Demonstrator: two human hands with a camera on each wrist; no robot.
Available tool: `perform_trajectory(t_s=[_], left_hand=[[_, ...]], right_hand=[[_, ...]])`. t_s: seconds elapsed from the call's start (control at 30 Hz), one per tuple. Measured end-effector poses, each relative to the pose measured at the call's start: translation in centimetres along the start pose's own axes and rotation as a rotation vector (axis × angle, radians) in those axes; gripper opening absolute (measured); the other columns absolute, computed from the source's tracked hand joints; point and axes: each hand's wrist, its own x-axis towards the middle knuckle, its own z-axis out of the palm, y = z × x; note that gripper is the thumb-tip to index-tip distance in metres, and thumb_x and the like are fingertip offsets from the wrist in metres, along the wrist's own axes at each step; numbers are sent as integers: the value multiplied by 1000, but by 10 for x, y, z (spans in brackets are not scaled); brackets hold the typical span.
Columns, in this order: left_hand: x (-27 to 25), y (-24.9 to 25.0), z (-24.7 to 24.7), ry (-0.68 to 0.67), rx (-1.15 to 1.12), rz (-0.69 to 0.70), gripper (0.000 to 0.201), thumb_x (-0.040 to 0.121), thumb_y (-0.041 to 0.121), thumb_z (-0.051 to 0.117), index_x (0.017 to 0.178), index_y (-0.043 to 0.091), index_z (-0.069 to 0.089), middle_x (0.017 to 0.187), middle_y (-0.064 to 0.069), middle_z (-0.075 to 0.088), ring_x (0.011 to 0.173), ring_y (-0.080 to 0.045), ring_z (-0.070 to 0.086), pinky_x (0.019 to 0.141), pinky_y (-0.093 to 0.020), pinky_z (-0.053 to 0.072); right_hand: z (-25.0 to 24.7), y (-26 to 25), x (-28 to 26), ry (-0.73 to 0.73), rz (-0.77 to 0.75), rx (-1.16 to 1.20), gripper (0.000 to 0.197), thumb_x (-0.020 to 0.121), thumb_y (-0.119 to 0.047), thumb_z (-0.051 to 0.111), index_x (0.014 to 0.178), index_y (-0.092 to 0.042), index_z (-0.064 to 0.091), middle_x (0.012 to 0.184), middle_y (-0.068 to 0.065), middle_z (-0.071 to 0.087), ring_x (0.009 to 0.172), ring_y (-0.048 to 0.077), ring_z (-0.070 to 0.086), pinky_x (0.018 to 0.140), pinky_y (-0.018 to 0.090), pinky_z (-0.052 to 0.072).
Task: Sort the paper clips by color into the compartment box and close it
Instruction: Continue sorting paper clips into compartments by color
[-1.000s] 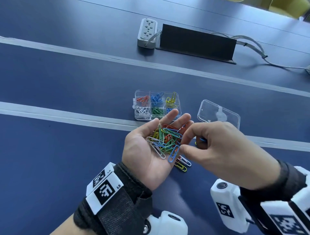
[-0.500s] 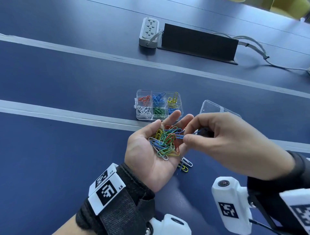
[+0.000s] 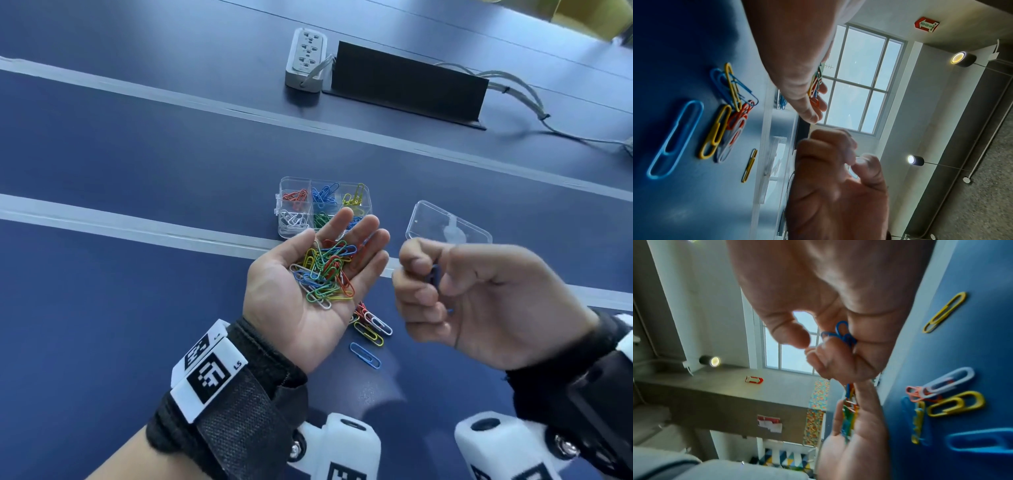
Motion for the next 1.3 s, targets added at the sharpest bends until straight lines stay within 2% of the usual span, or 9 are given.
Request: perform_trajectory(t_s=[0.17, 0.27, 0.33, 0.53, 0.7, 0.87, 1.03, 1.2, 1.3], left_hand=[[1, 1, -2, 3, 26, 25, 38, 88, 21, 38, 101, 0, 67, 105, -21, 68, 98, -37, 66, 85, -52, 50], [1, 1, -2, 12, 37, 32, 39, 91, 22, 36, 104, 0, 66, 106, -21, 68, 99, -36, 66, 85, -52, 50], [1, 1, -2, 10, 44, 33, 39, 90, 22, 37, 103, 0, 67, 105, -21, 69, 99, -36, 67, 85, -52, 51], [1, 1, -4, -6, 38, 41, 40, 91, 23, 36, 101, 0, 67, 103, -20, 69, 96, -36, 67, 85, -51, 51], [2, -1, -3, 14, 55, 50, 36, 85, 21, 42, 95, -1, 68, 97, -21, 69, 88, -36, 68, 84, -51, 51], [5, -1, -2, 46, 48, 72, 34, 71, 18, 48, 90, -1, 69, 87, -20, 70, 75, -34, 70, 79, -49, 54], [8, 1, -4, 86, 34, 92, 38, 89, 19, 40, 83, -1, 71, 82, -20, 70, 73, -34, 69, 77, -50, 54], [8, 10, -2, 74, 14, 130, 31, 84, 17, 42, 87, 0, 68, 82, -18, 69, 73, -33, 68, 77, -46, 55], [8, 13, -1, 57, 10, 151, 29, 73, 16, 48, 86, 0, 68, 83, -19, 69, 73, -34, 68, 77, -47, 55]], right_hand=[[15, 20, -3, 212, 31, -965, 13, 70, -27, 72, 66, -19, 63, 44, -10, 42, 43, 4, 34, 42, 14, 27], [25, 34, -5, 274, -32, -1614, 19, 78, -44, 61, 88, -29, 64, 49, -9, 44, 50, 2, 40, 48, 14, 31], [32, 38, -4, 270, -23, -1746, 23, 82, -46, 54, 96, -30, 62, 57, -10, 39, 60, 3, 42, 55, 13, 29], [39, 45, -4, 269, 2, -1864, 27, 79, -39, 42, 89, -16, 53, 79, 3, 53, 77, 29, 55, 66, 31, 48], [44, 17, -6, 222, -84, -1647, 27, 78, -32, 37, 59, -13, 32, 53, 5, 34, 51, 16, 34, 47, 26, 27], [42, -39, 11, 453, -375, -1315, 37, 83, -34, 39, 51, -17, 30, 46, -3, 25, 38, 9, 22, 35, 17, 20], [25, -71, 63, 405, -19, -1525, 39, 93, -37, 41, 62, -18, 54, 57, -1, 48, 48, 18, 42, 46, 24, 36], [30, -77, 86, 419, 38, -1802, 30, 90, -38, 50, 66, -23, 58, 67, -4, 58, 71, 18, 54, 68, 26, 42], [33, -73, 89, 411, 67, -1800, 27, 89, -35, 53, 66, -22, 58, 65, -7, 57, 68, 16, 53, 61, 25, 41]])
